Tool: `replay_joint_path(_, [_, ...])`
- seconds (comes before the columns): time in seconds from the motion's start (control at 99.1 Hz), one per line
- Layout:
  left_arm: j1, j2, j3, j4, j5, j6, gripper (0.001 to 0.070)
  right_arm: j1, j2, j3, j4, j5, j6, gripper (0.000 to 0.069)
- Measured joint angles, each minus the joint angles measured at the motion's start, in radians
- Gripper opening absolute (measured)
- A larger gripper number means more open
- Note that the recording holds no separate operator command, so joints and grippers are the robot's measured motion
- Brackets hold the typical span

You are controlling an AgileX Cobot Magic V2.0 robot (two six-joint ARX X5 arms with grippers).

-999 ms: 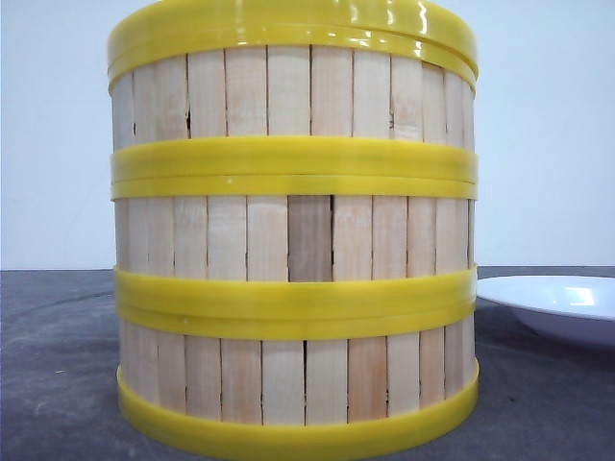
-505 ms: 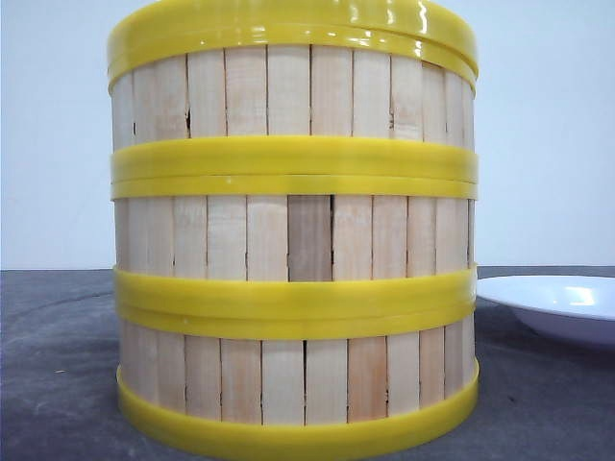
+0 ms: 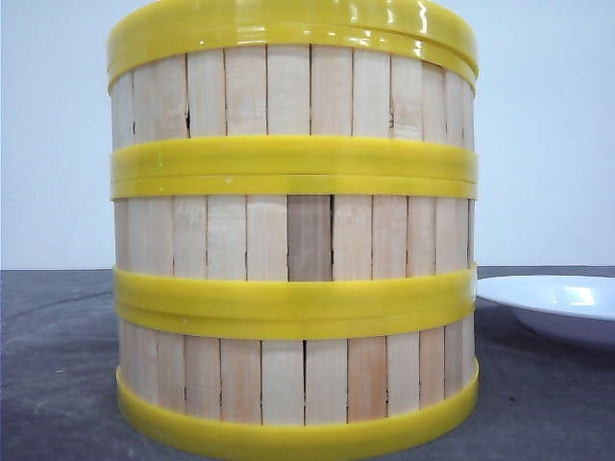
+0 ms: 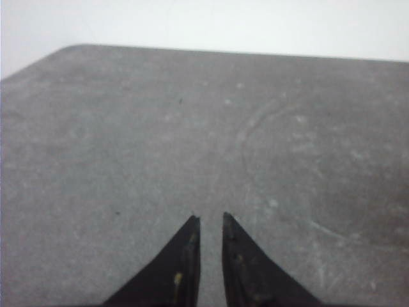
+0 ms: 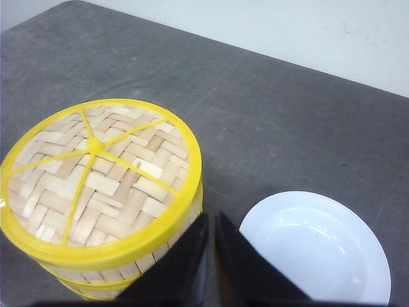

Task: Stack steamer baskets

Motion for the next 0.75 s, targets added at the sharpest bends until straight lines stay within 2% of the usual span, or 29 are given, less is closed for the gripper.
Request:
replay_joint_path(0.333, [0.0,-0.013,-0.043,0.08,0.0,0.01,0.0035,0.0,0.0,0.0,0.0,0.0,0.0,0.0013])
replay_joint_path(0.747, [0.0,-0.013,-0.043,0.08,0.0,0.022,0.0035,0.0,0.0,0.0,0.0,0.0,0.0,0.0013])
